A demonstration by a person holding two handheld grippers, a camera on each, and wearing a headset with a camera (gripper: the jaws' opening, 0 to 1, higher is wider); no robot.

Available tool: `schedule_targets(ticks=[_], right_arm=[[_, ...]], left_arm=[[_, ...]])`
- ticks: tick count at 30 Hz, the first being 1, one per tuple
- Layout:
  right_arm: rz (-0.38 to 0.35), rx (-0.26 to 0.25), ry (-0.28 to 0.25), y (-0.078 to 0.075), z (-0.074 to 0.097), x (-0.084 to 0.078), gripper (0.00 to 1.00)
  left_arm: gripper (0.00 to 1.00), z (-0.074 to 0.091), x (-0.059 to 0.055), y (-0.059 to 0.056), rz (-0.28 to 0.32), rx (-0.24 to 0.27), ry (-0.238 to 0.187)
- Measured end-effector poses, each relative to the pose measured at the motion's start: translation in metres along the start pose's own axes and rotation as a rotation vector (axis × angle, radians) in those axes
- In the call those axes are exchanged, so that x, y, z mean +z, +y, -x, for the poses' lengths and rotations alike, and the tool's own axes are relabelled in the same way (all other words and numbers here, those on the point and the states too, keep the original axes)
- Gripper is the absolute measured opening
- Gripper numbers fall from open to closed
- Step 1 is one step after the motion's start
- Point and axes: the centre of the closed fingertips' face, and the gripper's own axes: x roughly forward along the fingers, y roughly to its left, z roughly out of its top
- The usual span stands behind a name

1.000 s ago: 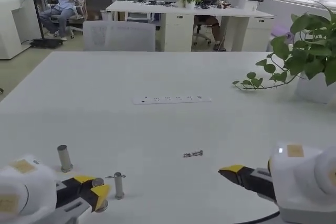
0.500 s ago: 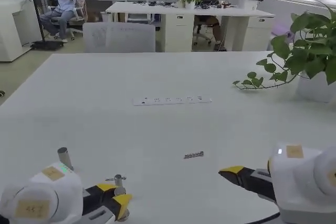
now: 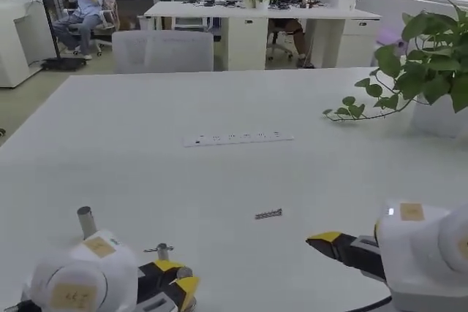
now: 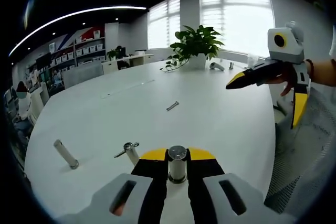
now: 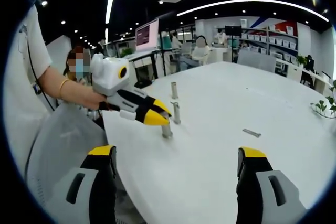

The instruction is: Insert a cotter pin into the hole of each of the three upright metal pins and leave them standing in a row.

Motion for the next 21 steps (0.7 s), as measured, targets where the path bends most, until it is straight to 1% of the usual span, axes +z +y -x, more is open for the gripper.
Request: schedule_targets(ticks=[5, 9, 21], right_arm=[[-0.003, 0.0, -0.001, -0.001, 0.0, -0.001, 0.97], [-0.002, 0.002, -0.001, -0.001, -0.001, -0.002, 0.97], [-0.003, 0.006, -0.007, -0.002, -0.002, -0.002, 0.96]], left_arm=[[0.11, -0.005, 0.001, -0.003, 0.016, -0.001, -0.002], [0.11, -0.008, 0.0, -0.005, 0.041, -0.005, 0.008], [0.11, -0.015, -0.002, -0.011, 0.056, -0.002, 0.016]])
